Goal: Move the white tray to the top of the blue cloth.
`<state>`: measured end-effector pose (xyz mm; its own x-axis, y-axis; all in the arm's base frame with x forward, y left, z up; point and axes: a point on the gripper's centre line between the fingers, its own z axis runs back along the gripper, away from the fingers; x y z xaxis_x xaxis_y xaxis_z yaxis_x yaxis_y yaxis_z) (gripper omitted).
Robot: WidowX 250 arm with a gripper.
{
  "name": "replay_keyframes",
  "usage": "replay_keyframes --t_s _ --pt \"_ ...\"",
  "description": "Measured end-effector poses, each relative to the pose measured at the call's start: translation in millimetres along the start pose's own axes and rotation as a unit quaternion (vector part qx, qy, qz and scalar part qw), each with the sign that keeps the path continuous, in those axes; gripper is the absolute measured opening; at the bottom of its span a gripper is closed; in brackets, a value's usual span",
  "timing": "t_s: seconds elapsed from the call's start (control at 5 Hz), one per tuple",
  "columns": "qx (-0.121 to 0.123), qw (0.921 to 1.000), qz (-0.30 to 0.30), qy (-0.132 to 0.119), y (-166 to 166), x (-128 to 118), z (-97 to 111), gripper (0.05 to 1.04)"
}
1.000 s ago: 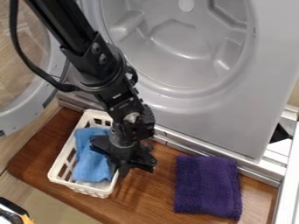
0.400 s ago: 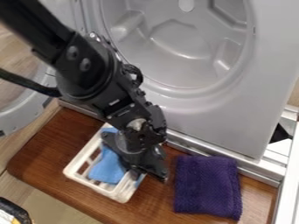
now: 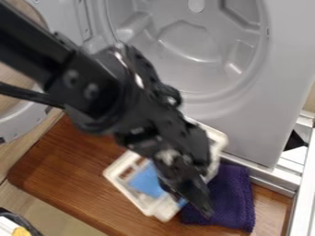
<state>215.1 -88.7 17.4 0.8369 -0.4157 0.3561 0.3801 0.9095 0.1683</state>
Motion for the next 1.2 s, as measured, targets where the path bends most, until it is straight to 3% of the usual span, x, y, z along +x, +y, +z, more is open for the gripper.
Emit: replay_keyframes --t_s 0.2,0.4,0.8,1.0,1.2 --pt "-0.017 0.9981 -0.054 -0.025 -33.1 12.4 4.0 0.087" --pt "-0.046 0.9943 -0.091 -0.033 -61.9 22.4 -2.7 0.087" --pt "-0.063 0.9894 -0.13 -0.01 -82.4 22.7 -17.5 0.117" --pt "-0.075 0.9885 -0.131 -0.008 -83.2 24.6 -18.1 0.3" --pt "-0.076 0.9888 -0.127 -0.016 -80.7 28.4 -18.9 0.59"
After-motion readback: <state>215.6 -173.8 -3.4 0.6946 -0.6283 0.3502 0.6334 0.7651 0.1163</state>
